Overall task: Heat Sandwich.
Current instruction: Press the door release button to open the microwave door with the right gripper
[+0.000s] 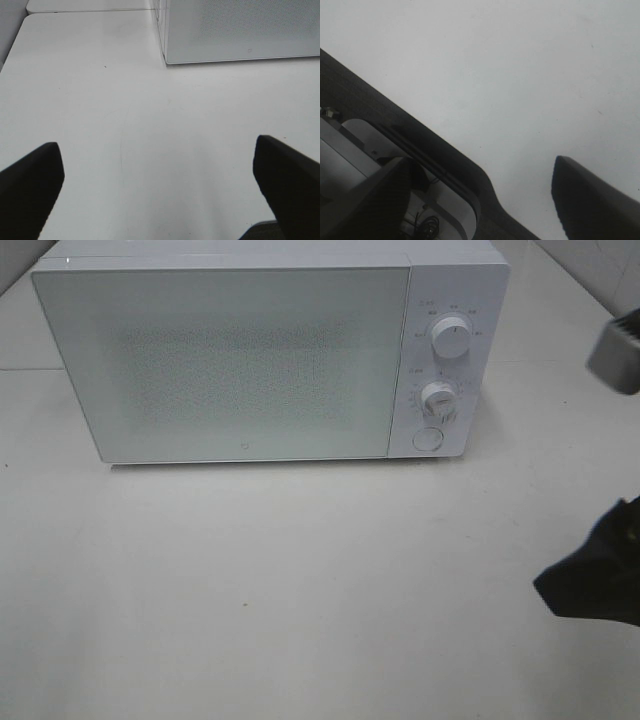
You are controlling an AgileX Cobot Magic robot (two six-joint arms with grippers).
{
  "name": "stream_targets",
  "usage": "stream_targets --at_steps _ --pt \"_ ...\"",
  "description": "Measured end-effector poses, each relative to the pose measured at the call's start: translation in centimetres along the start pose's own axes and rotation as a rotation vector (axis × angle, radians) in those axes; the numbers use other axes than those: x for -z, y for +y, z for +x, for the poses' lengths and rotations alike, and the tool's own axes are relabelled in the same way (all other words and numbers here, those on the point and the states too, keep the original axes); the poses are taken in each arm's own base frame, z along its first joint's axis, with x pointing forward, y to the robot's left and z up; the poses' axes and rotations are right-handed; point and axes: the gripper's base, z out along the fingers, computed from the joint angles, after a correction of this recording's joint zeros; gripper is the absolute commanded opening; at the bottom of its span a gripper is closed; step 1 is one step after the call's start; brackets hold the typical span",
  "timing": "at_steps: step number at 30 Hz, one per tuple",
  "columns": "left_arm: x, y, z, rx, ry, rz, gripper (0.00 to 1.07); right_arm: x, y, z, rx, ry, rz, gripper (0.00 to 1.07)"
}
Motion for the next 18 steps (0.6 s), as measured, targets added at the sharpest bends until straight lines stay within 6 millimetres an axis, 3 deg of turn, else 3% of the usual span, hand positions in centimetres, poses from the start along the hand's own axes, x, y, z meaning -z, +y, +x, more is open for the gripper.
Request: stream_targets --at_steps 2,5,10,18 --pt "0.0 0.0 0.0 0.000 0.000 0.000 0.98 0.6 0.1 0.6 0.005 -0.026 0.001 0.76" --pt "0.0 0.0 0.0 0.000 0.000 0.000 0.98 2.3 0.1 3.2 0.026 -0.115 0.025 0.76" --pt "0.0 0.0 0.0 0.000 0.000 0.000 0.98 3.5 -0.3 6.1 -0.017 -0.230 0.093 0.76" --pt "0.0 0.0 0.0 0.000 0.000 0.000 0.98 4.8 -1.0 8.9 -0.147 -0.376 0.227 0.76"
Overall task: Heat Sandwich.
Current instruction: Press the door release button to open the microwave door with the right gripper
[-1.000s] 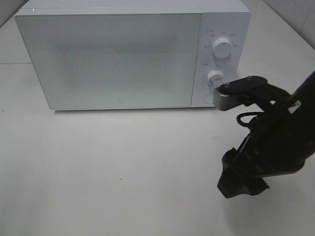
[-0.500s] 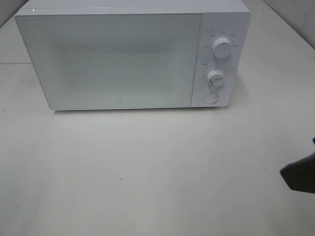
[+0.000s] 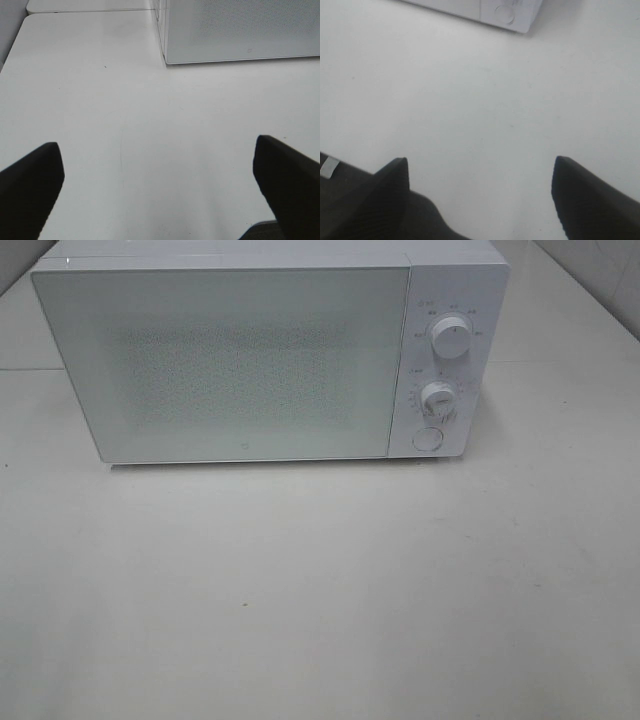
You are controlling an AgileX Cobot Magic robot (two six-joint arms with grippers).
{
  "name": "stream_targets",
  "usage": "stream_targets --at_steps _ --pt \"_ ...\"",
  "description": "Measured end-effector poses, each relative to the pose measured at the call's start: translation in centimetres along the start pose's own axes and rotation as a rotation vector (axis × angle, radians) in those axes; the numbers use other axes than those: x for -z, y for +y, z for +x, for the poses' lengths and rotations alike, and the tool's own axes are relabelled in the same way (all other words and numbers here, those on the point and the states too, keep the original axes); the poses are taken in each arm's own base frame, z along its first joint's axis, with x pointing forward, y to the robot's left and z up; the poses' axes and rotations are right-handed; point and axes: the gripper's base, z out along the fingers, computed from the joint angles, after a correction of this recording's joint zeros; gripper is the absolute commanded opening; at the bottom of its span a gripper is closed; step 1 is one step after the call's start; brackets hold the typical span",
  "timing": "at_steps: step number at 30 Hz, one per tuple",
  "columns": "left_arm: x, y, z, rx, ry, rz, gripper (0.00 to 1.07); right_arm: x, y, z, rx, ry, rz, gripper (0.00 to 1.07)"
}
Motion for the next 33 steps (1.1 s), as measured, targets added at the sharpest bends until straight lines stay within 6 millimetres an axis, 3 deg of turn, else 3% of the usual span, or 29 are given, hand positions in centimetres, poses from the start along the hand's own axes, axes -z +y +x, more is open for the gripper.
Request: stream_targets --at_steps 6,18,33 --pt "0.0 0.0 0.0 0.000 0.000 0.000 0.98 1.7 -0.3 1.4 -0.095 -0.100 0.126 0.76" --pt "0.0 0.0 0.0 0.000 0.000 0.000 0.98 2.8 0.1 3.9 -0.188 -0.170 0.266 0.76" --pt "0.0 0.0 0.0 0.000 0.000 0.000 0.98 3.1 0.2 4.2 -0.222 -0.195 0.316 0.75"
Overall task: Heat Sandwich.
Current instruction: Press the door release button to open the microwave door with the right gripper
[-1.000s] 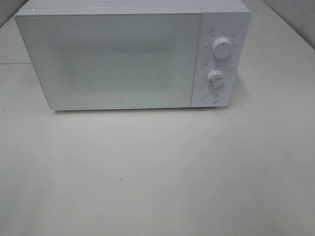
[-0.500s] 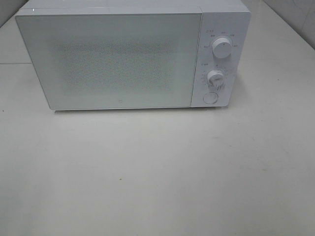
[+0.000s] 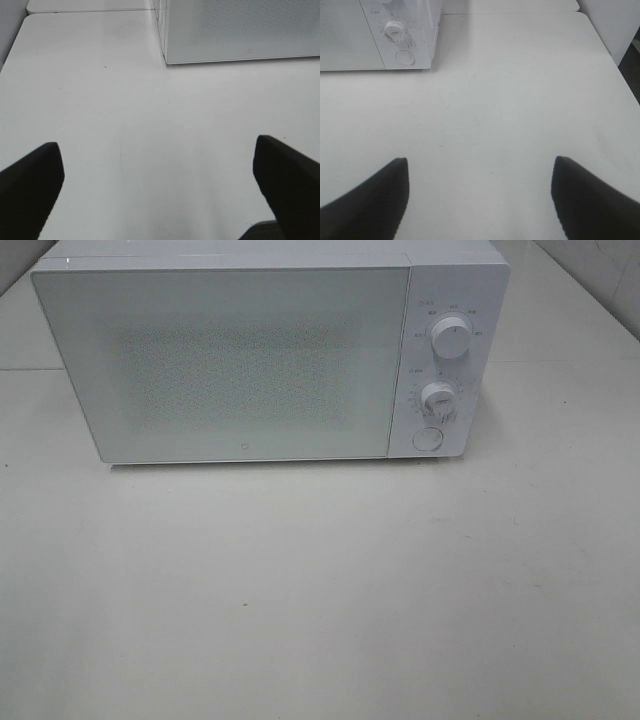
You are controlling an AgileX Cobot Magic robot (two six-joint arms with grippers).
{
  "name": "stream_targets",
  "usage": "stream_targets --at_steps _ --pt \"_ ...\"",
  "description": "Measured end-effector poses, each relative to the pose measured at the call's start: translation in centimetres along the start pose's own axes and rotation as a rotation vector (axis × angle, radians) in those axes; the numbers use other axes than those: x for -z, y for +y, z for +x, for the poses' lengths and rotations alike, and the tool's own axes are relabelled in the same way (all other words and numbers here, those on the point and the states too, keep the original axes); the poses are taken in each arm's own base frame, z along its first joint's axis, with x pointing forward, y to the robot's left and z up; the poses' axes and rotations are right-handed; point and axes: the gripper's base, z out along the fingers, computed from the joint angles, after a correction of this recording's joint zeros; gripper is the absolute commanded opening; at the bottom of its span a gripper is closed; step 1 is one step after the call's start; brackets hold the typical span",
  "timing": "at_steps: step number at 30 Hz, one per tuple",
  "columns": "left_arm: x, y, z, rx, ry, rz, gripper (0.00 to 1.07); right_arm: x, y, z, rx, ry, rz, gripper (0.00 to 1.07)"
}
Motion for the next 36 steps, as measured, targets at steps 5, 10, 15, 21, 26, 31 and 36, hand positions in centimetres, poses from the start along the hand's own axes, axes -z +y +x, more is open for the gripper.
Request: stream_targets --at_steps 5,10,15,21,26,31,36 --pt "0.0 0.0 0.0 0.000 0.000 0.000 0.98 0.0 0.0 0.0 -0.007 0.000 0.000 0.75" --pt "0.0 0.0 0.0 0.000 0.000 0.000 0.98 0.1 0.0 -1.3 -0.008 -0.029 0.000 0.75" --pt "0.0 0.0 0.0 0.000 0.000 0.000 0.98 -1.2 0.0 -3.2 -0.008 -0.053 0.000 0.75" --pt "0.0 0.0 0.0 0.000 0.000 0.000 0.98 -2.3 0.0 -4.7 -0.008 -0.094 0.000 0.75" --pt "0.0 0.0 0.0 0.000 0.000 0.000 0.98 -3.9 0.0 -6.4 -0.008 -0.126 -0.001 0.75" --pt "0.0 0.0 0.0 0.000 0.000 0.000 0.98 -5.8 0.0 -7.7 -0.008 -0.127 -0.001 0.75" --pt "0.0 0.0 0.0 0.000 0.000 0.000 0.98 -8.0 0.0 -8.7 -0.010 -0.110 -0.001 0.75"
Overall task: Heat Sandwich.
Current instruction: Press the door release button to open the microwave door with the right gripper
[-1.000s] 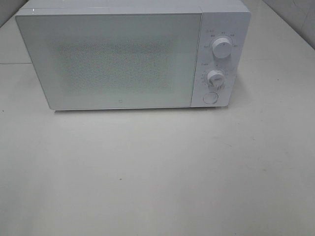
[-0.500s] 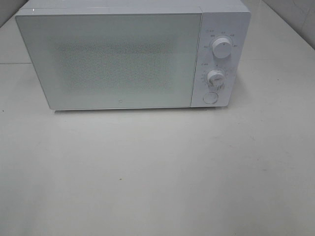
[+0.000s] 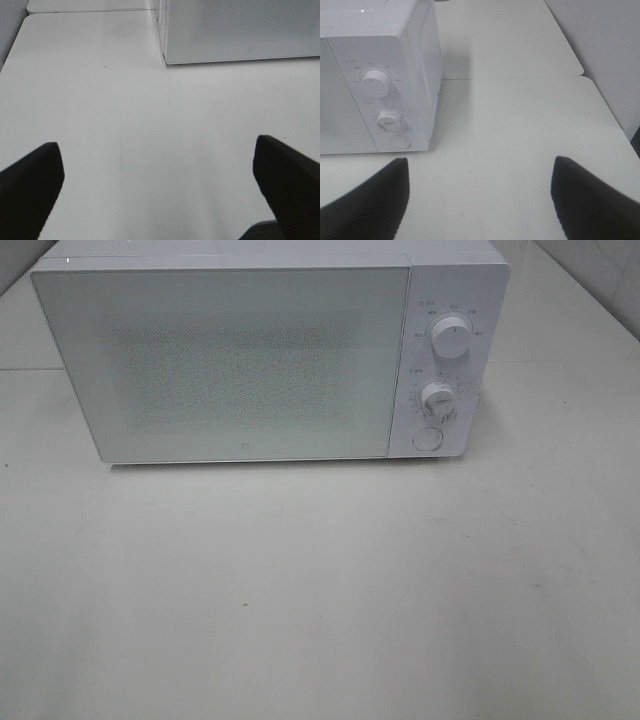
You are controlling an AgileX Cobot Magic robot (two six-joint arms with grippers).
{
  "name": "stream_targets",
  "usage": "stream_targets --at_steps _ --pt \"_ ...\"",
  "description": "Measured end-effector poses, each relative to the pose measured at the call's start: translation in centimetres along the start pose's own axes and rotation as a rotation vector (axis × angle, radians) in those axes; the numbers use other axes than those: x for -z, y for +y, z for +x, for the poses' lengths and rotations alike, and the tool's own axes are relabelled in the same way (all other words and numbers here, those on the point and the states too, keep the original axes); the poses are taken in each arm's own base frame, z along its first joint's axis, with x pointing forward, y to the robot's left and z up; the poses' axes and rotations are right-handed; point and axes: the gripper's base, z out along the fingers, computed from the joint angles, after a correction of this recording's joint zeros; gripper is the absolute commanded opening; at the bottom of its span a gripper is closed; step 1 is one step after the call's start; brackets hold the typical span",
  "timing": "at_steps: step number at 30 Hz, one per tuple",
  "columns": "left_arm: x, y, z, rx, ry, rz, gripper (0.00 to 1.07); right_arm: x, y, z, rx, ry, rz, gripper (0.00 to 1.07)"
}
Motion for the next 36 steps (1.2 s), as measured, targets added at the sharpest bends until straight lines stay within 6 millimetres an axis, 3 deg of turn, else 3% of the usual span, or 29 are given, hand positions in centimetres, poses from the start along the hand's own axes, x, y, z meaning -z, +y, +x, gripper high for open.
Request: stream_targets --at_steps 11,24,29,36 --pt "0.0 0.0 0.0 0.000 0.000 0.000 0.98 -5.5 0.0 -1.2 -0.032 -0.008 0.000 0.75" --pt "0.0 0.0 0.0 0.000 0.000 0.000 0.98 -9.5 0.0 -0.8 -0.085 0.030 0.002 0.75" --pt "0.0 0.0 0.0 0.000 0.000 0.000 0.98 -10.7 0.0 0.1 -0.086 0.006 0.000 0.75" --pt "0.0 0.0 0.0 0.000 0.000 0.000 0.98 -11.3 -0.1 3.3 -0.119 -0.070 0.003 0.75"
